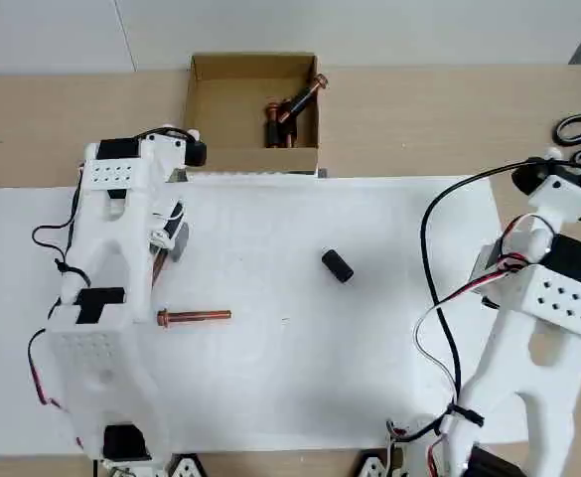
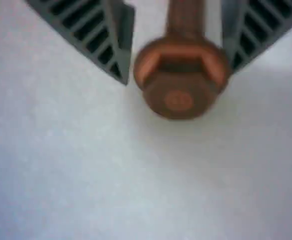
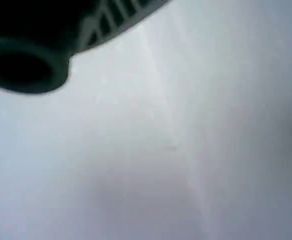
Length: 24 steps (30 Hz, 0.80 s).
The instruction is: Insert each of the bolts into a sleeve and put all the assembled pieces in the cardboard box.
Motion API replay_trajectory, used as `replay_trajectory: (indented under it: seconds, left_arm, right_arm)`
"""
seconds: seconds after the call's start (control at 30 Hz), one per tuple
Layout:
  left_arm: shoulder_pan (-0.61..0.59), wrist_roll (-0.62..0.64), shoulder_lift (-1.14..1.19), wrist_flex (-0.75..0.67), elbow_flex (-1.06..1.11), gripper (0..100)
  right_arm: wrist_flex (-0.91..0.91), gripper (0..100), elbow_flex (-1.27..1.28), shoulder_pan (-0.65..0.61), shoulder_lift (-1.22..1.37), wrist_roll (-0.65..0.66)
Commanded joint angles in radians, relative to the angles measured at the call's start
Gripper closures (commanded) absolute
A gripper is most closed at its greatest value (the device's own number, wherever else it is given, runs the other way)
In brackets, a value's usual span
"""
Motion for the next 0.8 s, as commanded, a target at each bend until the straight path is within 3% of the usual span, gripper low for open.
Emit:
replay_trajectory:
  seconds: [0.0, 0.27, 0.47, 0.6, 0.77]
  left_arm:
    - [0.000, -0.003, 0.011, -0.020, -0.038, 88]
    - [0.000, -0.002, 0.048, -0.034, -0.036, 89]
    - [0.006, -0.002, 0.049, -0.041, -0.036, 100]
    - [0.002, -0.002, 0.044, -0.032, -0.035, 99]
    - [0.008, 0.002, 0.003, 0.083, -0.140, 99]
  right_arm:
    - [-0.016, 99.5, -0.006, -0.010, -0.022, -0.003]
    - [-0.016, 99.5, -0.006, -0.010, -0.022, -0.003]
    - [-0.012, 99.5, -0.006, -0.010, -0.022, -0.003]
    - [-0.012, 99.5, -0.006, -0.010, -0.022, -0.003]
    - [-0.016, 99.5, -0.009, -0.012, -0.031, -0.003]
